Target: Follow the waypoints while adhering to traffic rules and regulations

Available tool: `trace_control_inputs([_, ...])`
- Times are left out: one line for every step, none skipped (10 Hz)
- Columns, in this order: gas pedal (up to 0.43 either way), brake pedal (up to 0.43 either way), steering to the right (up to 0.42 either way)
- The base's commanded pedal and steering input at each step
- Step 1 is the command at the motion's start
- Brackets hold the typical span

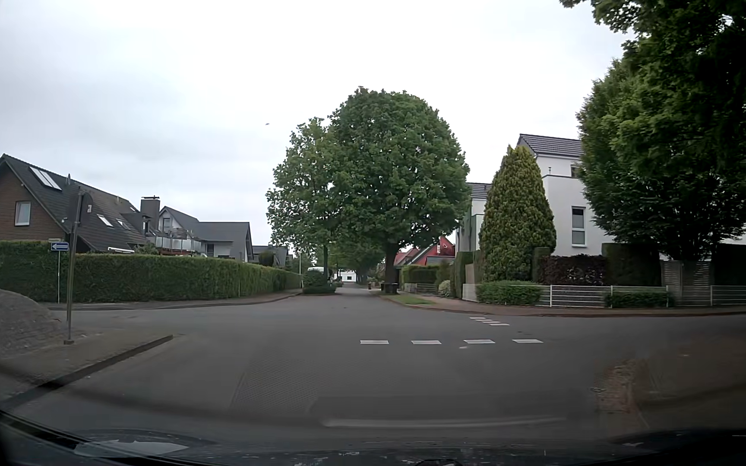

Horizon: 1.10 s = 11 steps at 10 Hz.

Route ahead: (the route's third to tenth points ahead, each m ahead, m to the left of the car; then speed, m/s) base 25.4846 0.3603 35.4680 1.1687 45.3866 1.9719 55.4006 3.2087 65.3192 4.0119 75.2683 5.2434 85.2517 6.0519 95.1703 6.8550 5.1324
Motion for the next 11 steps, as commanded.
trace_control_inputs([0.0,0.0,-0.07])
trace_control_inputs([0.0,0.0,-0.059])
trace_control_inputs([0.0,0.0,-0.05])
trace_control_inputs([0.0,0.0,-0.044])
trace_control_inputs([0.0,0.0,-0.036])
trace_control_inputs([0.0,0.0,-0.028])
trace_control_inputs([0.0,0.0,-0.025])
trace_control_inputs([0.0,0.0,-0.023])
trace_control_inputs([0.0,0.0,-0.02])
trace_control_inputs([0.0,0.0,-0.018])
trace_control_inputs([0.0,0.0,-0.016])
